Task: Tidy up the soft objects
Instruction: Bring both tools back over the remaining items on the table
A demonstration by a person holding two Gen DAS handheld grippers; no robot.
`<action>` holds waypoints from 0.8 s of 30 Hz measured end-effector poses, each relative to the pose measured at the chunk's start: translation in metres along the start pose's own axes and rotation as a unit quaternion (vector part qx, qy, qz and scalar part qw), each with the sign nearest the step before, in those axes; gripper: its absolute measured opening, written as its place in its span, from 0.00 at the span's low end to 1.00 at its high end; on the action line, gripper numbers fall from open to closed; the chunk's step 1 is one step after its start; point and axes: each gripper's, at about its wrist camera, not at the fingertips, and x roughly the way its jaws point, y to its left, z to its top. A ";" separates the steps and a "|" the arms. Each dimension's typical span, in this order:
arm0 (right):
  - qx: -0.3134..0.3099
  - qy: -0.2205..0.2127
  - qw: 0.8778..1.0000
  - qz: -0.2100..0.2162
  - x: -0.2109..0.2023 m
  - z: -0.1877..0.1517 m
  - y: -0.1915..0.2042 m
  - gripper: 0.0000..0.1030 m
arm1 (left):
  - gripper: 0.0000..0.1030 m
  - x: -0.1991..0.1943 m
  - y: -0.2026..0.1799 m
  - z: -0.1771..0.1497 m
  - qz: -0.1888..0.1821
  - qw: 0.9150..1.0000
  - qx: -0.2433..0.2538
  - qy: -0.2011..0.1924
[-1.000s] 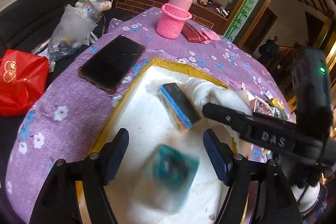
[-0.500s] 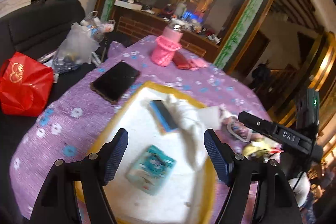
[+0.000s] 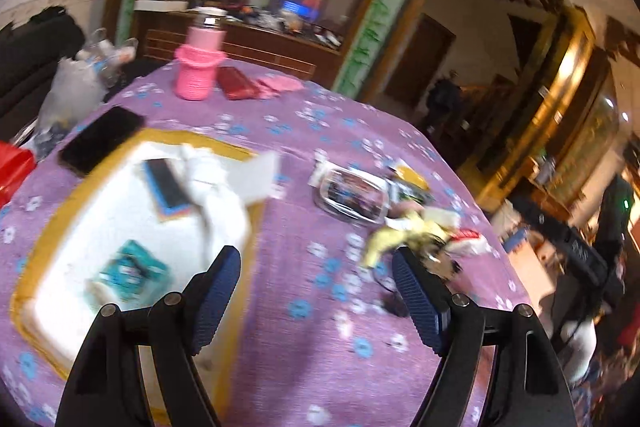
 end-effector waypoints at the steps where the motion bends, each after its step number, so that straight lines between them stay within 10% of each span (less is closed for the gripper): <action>1: 0.001 -0.006 1.000 -0.011 -0.001 0.002 -0.011 0.95 | 0.79 0.002 -0.008 -0.002 -0.003 1.000 0.006 0.003; 10: 0.115 0.042 0.992 -0.017 0.064 0.002 -0.113 0.99 | 0.79 0.012 -0.050 -0.014 0.012 0.999 0.029 0.026; 24: 0.159 0.077 0.984 0.033 0.095 -0.019 -0.130 0.99 | 0.79 0.084 -0.061 -0.011 -0.003 0.995 0.007 0.095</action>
